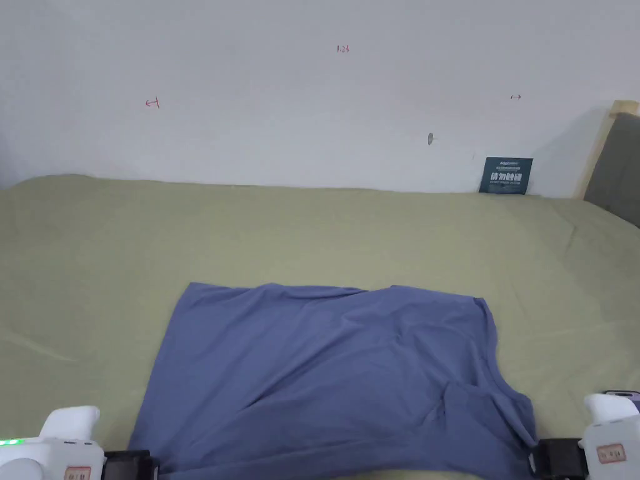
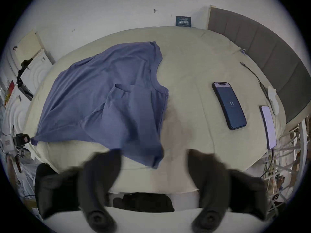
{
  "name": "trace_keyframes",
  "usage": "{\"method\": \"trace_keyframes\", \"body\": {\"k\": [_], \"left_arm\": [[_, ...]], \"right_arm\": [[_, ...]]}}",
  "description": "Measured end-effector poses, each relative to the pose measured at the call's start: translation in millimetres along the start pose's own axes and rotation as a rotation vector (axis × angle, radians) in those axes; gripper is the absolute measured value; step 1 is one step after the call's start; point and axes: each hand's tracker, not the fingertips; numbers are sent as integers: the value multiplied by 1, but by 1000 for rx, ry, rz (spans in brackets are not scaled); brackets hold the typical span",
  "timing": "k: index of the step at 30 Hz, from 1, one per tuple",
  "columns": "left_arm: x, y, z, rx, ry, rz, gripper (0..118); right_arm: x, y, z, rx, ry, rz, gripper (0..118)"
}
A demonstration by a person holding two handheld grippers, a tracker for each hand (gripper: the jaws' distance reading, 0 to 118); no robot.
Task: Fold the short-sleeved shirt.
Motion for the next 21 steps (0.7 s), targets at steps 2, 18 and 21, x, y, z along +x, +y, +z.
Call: {"method": "trace_keyframes", "body": {"k": [2, 18, 21], "left_arm": [[1, 0, 10, 16, -25, 10, 106], [7, -30, 17, 70, 75, 16, 0], [5, -30, 14, 64, 92, 20, 0]], "right_arm": [[-3, -2, 13, 65, 1, 0, 91], [-38, -45, 10, 7, 65, 16, 0], [-42, -43, 10, 8, 63, 33, 0]]}}
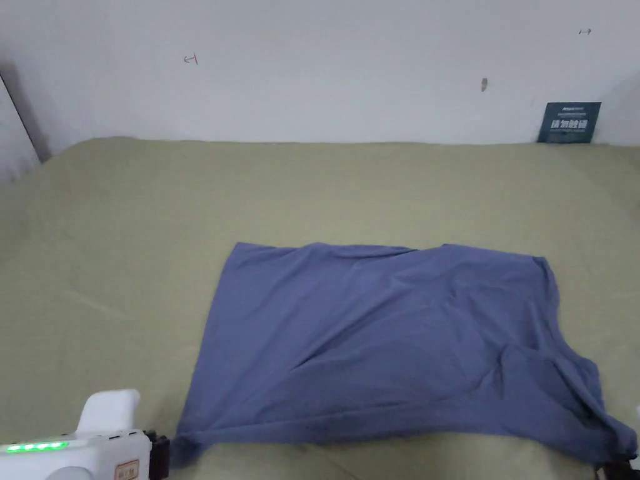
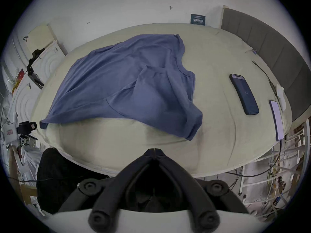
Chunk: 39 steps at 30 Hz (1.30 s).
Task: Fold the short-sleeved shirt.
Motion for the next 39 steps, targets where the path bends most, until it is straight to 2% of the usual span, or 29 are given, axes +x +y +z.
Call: {"method": "trace_keyframes", "body": {"k": [1, 2, 3, 4, 5, 6, 8, 12, 13, 14, 15, 16, 17, 18, 19, 21, 22, 23, 27, 28, 29, 30, 31, 39], "left_arm": [[-3, -1, 0, 1, 14, -4, 0], [-4, 0, -2, -1, 25, -3, 15], [-7, 1, -4, -5, 24, 3, 44], [-9, 2, -6, -7, 26, 10, 79], [-12, 1, -8, -11, 13, 21, 104], [-15, 1, -12, -16, -25, 32, 106], [-17, 5, -19, -20, -66, 41, 106], [-7, 12, -43, -53, 7, -18, 103], [-3, 12, -53, -53, 24, -44, 95], [-2, 12, -57, -55, 14, -79, 74], [0, 12, -60, -57, 4, -106, 74], [1, 12, -60, -72, 1, -96, 66], [2, 12, -60, -80, -7, -93, 49], [2, 12, -56, -53, -75, -75, 26], [3, 12, -54, -46, -97, -73, 11], [7, 15, -51, -49, -51, -100, 9], [6, 17, -50, -49, -49, -115, 9], [4, 18, -49, -45, -53, -117, 9], [2, 21, -38, -44, -79, -82, 9], [-1, 21, -37, -42, -79, -75, 9], [2, 23, -34, -39, -79, -67, 9], [0, 23, -33, -38, -83, -56, 9], [-1, 21, -30, -2, -77, -34, 9], [-1, 29, -12, 70, -94, -50, 7]], "right_arm": [[0, 2, 0, 0, 2, -1, 0], [1, 3, -1, 4, 8, -5, 0], [2, 4, -1, 14, 13, -14, 0], [2, 5, -1, 17, 18, -19, 0], [3, 7, -1, 16, 22, -23, 0], [4, 8, -1, 18, 23, -28, 0], [5, 8, -1, 19, 31, -36, 0], [6, 9, -2, 20, 18, -33, 0], [7, 9, -2, 20, 14, -36, 0], [9, 10, -3, 19, 14, -39, 0], [12, 11, -4, 18, 12, -47, 0], [14, 12, -4, 20, 4, -58, 0], [17, 12, -5, 24, -10, -66, 0], [20, 14, -6, 35, -37, -82, 2], [24, 16, -8, 42, -59, -92, 9], [31, 22, -19, 15, -67, -92, 81], [34, 24, -24, 7, -67, -89, 108], [35, 25, -26, 8, -70, -81, 117], [35, 30, -46, 32, -129, -17, 107], [34, 31, -46, 27, -137, 6, 96], [34, 31, -46, 19, -143, 39, 54], [33, 31, -46, 24, -143, 76, 7], [31, 30, -46, 38, -153, 95, 1], [31, 42, -14, 171, -137, 78, 1]]}}
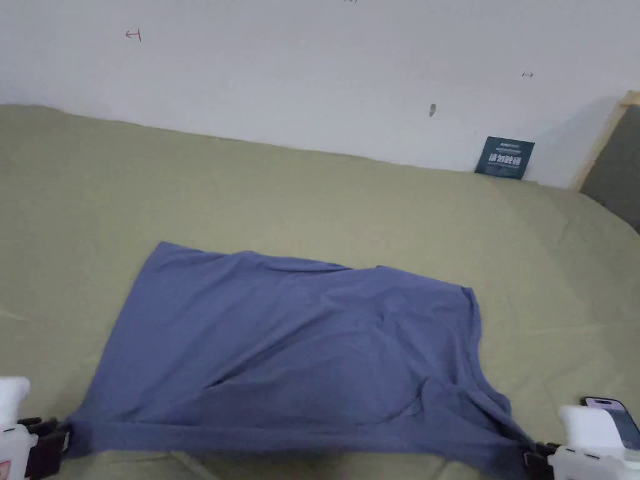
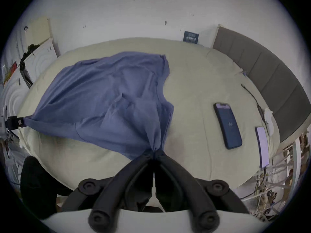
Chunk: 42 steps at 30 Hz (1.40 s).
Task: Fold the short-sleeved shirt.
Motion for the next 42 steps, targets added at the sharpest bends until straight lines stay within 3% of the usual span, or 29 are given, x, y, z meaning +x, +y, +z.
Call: {"method": "trace_keyframes", "body": {"k": [5, 11, 16, 20, 23, 24, 25, 26, 27, 28, 29, 31, 35, 38, 40, 42], "left_arm": [[1, 39, -5, 12, 11, -35, 6], [4, 117, -49, -28, 30, -92, 5], [5, 175, -99, -100, 39, -93, 5], [9, 189, -136, -193, 88, -115, 5], [5, 187, -157, -191, 75, -85, 5], [4, 185, -159, -182, 73, -73, 15], [2, 185, -162, -176, 71, -46, 38], [2, 183, -160, -182, 86, -28, 79], [2, 182, -159, -198, 99, -19, 93], [1, 181, -152, -194, 86, -9, 91], [1, 181, -143, -183, 79, 2, 91], [4, 181, -124, -178, 79, 6, 91], [16, 156, -73, -110, 104, -47, 89], [16, 119, -55, -56, 82, -36, 88], [23, 92, -47, -80, 72, -4, 80], [30, 63, -44, -91, 77, 27, 33]], "right_arm": [[2, 47, -1, 32, 3, 51, 1], [10, 123, -48, -13, -1, 87, 1], [5, 169, -101, -91, -3, 45, 1], [2, 181, -133, -150, 2, -46, 1], [1, 178, -151, -180, -27, -36, 1], [4, 177, -155, -193, -16, -43, 2], [11, 176, -166, -210, -3, -66, 11], [15, 175, -166, -214, -1, -86, 44], [18, 172, -163, -211, -13, -105, 81], [19, 171, -157, -196, -8, -123, 106], [21, 169, -150, -187, 9, -128, 110], [22, 165, -125, -110, 47, -99, 99], [12, 139, -70, -27, 15, -33, 98], [-1, 103, -39, -85, 105, -63, 94], [-8, 74, -31, -152, 164, -88, 67], [-19, 49, -31, -192, 178, -78, 5]]}}
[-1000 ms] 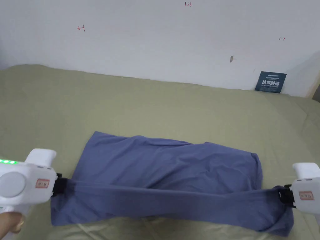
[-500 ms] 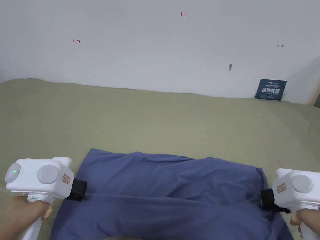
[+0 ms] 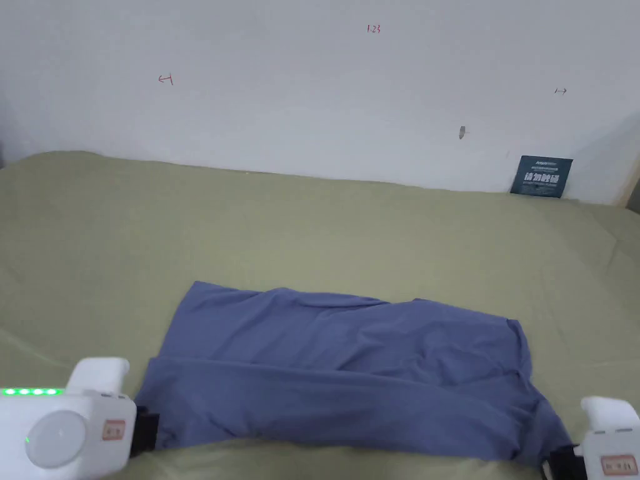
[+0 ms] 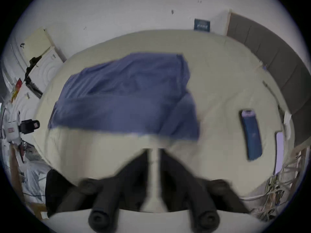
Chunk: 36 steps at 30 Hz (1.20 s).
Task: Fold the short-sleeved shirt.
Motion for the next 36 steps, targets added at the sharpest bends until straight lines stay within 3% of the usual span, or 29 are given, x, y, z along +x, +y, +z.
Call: {"method": "trace_keyframes", "body": {"k": [1, 2, 8, 14, 16, 17, 18, 20, 21, 25, 29, 31, 32, 34, 35, 36], "left_arm": [[3, -14, 1, -9, -10, 11, 8], [5, -24, 2, -13, -10, 7, 1], [11, -61, 1, -81, -4, 0, 0], [-6, -27, -10, -75, -13, 47, 0], [-13, -1, -19, -67, 28, 118, 0], [-17, 10, -23, -56, 28, 128, 10], [-22, 21, -27, -24, 26, 158, 34], [-25, 37, -42, -3, 18, 142, 108], [-28, 44, -51, -19, 17, 146, 112], [-28, 53, -87, -177, 39, 139, 105], [-14, 39, -104, -195, 108, 14, 94], [-10, 37, -93, -143, 103, 32, 87], [-8, 38, -90, -138, 96, 36, 65], [-7, 41, -84, -103, 43, 17, 20], [-10, 43, -81, -104, -22, 22, 8], [-8, 47, -81, -116, 8, 13, 8]], "right_arm": [[-4, -11, -2, 0, -9, -1, 0], [-7, -20, -2, -6, -19, 12, 0], [-17, -40, -3, -18, -4, 40, 0], [-15, -29, 0, 5, -5, 56, 0], [-13, -24, 0, 15, -22, 58, 0], [-12, -22, -1, 19, -29, 55, 0], [-11, -20, -1, 25, -33, 49, 0], [-8, -17, -2, 21, -27, 40, 0], [-7, -16, -2, 21, -29, 33, 0], [1, -10, -5, 25, -46, 23, 0], [12, 2, -7, 31, -66, -18, 0], [18, 12, -8, 53, -92, -62, 2], [21, 17, -10, 59, -99, -66, 18], [28, 31, -21, 52, -94, -85, 86], [31, 38, -28, 36, -96, -92, 110], [32, 45, -33, 37, -97, -94, 109]]}}
